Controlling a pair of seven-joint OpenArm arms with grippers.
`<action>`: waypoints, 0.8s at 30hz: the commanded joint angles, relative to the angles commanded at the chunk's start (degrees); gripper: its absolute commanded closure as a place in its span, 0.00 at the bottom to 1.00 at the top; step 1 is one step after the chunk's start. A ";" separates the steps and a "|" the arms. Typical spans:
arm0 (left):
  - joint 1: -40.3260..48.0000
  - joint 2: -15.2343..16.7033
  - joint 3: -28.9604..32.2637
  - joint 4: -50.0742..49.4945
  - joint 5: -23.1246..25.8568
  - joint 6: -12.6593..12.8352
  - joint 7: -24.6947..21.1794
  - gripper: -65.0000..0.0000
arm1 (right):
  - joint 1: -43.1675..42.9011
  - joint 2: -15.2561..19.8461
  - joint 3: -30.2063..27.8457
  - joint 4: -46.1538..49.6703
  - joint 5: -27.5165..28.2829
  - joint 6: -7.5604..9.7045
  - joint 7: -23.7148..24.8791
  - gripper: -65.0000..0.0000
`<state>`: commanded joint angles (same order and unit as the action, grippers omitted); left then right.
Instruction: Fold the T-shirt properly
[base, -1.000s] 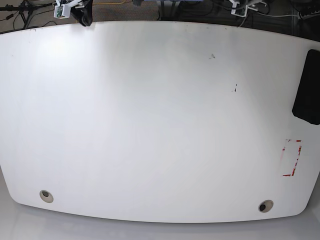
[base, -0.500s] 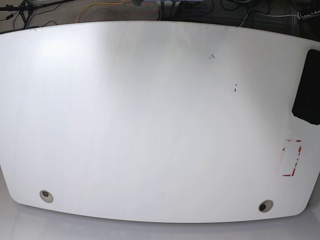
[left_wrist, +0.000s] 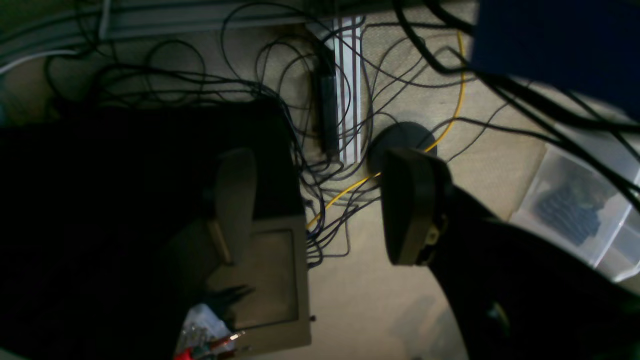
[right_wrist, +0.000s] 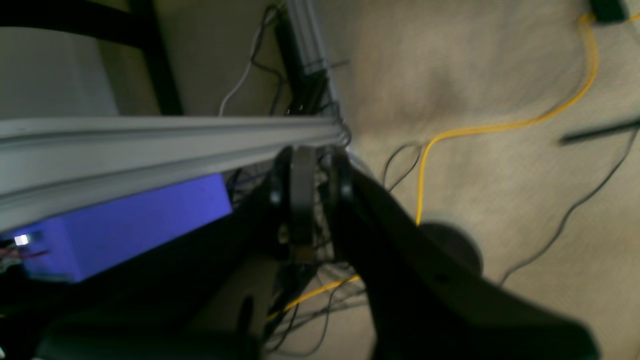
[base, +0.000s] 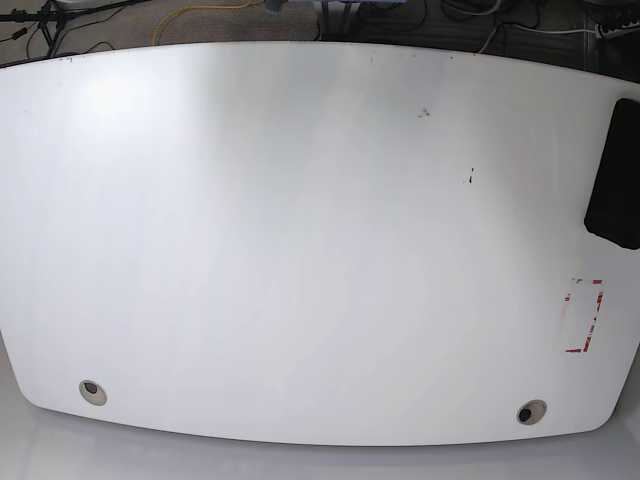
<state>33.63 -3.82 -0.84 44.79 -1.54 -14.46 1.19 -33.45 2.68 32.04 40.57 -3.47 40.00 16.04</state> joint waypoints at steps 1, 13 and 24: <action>-2.20 0.00 0.00 -3.52 0.09 0.00 0.00 0.44 | 1.14 0.26 0.00 -1.76 -1.32 0.00 0.00 0.92; -18.02 -0.88 -0.09 -26.73 0.09 0.26 -0.09 0.44 | 10.37 1.76 0.00 -16.35 -11.52 -7.87 0.00 0.92; -22.33 -1.85 0.00 -29.01 0.26 7.21 0.26 0.43 | 14.33 1.58 0.00 -21.80 -19.08 -15.96 -1.58 0.91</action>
<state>11.30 -5.67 -0.84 15.78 -1.27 -7.25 1.45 -19.12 4.26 32.04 18.77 -22.55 24.04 14.46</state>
